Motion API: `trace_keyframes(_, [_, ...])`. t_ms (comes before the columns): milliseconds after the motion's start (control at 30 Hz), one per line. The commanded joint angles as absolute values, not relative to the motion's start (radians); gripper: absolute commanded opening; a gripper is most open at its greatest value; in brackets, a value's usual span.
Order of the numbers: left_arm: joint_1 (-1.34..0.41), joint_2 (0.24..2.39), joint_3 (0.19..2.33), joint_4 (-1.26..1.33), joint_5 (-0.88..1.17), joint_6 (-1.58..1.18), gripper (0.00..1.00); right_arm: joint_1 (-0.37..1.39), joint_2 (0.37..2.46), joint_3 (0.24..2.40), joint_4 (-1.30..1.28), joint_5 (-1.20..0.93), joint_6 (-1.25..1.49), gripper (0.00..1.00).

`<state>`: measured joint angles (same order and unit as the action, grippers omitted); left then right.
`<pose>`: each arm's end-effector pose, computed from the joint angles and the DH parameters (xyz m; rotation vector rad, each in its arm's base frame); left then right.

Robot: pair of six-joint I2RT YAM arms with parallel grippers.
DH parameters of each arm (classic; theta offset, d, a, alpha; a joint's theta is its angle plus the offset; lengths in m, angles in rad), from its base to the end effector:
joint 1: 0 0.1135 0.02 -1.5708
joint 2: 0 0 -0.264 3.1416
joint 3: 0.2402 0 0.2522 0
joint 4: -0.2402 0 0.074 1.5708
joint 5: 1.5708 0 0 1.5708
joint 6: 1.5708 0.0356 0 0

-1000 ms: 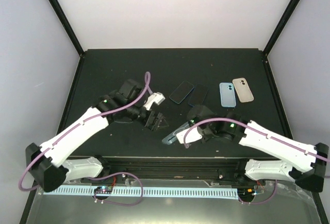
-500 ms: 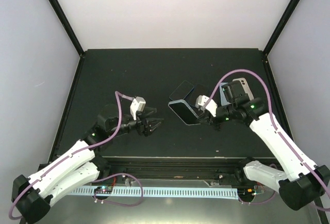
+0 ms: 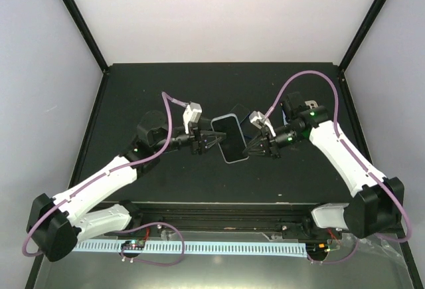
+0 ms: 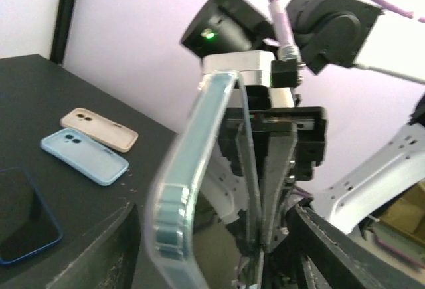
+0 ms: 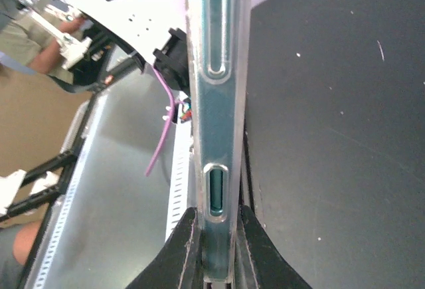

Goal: Take the phone out of the phone case
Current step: Pick up the phone at the center of the board.

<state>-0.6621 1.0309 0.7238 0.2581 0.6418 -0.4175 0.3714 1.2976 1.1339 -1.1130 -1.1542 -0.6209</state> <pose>0.1749 -0.1633 0.3181 0.7431 1.6254 -1.3197 0.1986 0.1123 0.3024 -1.3074 1.9431 1.4629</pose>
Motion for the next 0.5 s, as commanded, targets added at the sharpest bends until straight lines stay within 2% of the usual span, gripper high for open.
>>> trace_keyframes(0, [-0.659, 1.066, 0.82, 0.333, 0.773, -0.424, 0.59, 0.318, 1.348, 1.213, -1.272, -1.362, -0.785, 0.01])
trace_keyframes(200, [-0.658, 1.118, 0.791, 0.513, 0.855, -0.533, 0.44, 0.269, 1.396, 1.239, -1.387, -1.391, -0.898, 0.01])
trace_keyframes(467, [-0.659, 1.196, 0.85, 0.591, 0.916, -0.619, 0.22, 0.267, 1.384, 1.22, -1.314, -1.388, -0.82, 0.01])
